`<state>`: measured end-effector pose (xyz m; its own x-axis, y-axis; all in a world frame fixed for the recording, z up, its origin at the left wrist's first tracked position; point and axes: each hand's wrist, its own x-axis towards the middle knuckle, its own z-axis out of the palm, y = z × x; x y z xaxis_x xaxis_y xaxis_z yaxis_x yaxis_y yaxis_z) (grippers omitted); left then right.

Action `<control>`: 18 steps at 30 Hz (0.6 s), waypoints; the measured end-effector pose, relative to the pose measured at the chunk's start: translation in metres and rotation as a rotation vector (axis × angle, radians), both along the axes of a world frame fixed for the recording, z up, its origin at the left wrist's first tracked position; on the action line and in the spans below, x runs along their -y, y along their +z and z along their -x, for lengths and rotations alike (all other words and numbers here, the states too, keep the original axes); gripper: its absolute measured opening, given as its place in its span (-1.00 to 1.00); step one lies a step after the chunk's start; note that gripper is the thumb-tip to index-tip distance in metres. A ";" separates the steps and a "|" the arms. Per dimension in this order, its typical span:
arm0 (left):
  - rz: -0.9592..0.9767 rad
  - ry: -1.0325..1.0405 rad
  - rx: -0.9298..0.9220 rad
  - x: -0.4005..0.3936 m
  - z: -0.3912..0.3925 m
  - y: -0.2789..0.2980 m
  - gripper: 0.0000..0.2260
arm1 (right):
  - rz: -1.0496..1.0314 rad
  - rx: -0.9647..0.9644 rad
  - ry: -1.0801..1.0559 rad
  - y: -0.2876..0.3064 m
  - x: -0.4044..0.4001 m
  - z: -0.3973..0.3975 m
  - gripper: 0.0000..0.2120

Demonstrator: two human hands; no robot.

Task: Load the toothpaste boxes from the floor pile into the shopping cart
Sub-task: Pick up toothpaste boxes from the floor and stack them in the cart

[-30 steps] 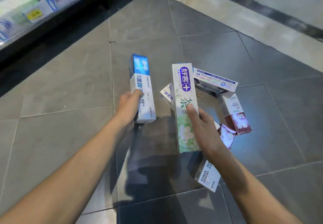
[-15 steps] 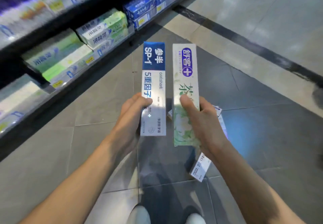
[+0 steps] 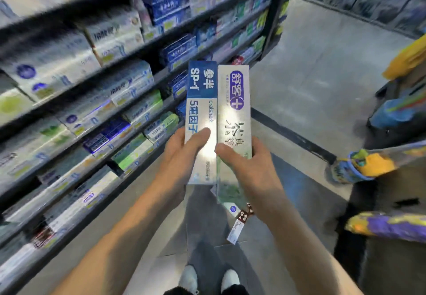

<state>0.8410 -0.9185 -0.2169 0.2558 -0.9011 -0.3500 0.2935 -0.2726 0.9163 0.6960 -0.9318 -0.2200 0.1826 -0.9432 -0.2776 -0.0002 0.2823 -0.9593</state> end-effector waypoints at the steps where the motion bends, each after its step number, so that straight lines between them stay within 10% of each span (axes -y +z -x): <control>1: 0.027 -0.017 0.010 -0.004 0.002 0.027 -0.80 | 0.012 -0.005 0.004 0.026 -0.005 0.003 -0.62; 18: 0.276 -0.089 -0.027 -0.063 -0.003 0.214 -0.72 | 0.187 0.051 -0.049 0.211 -0.059 0.004 -0.40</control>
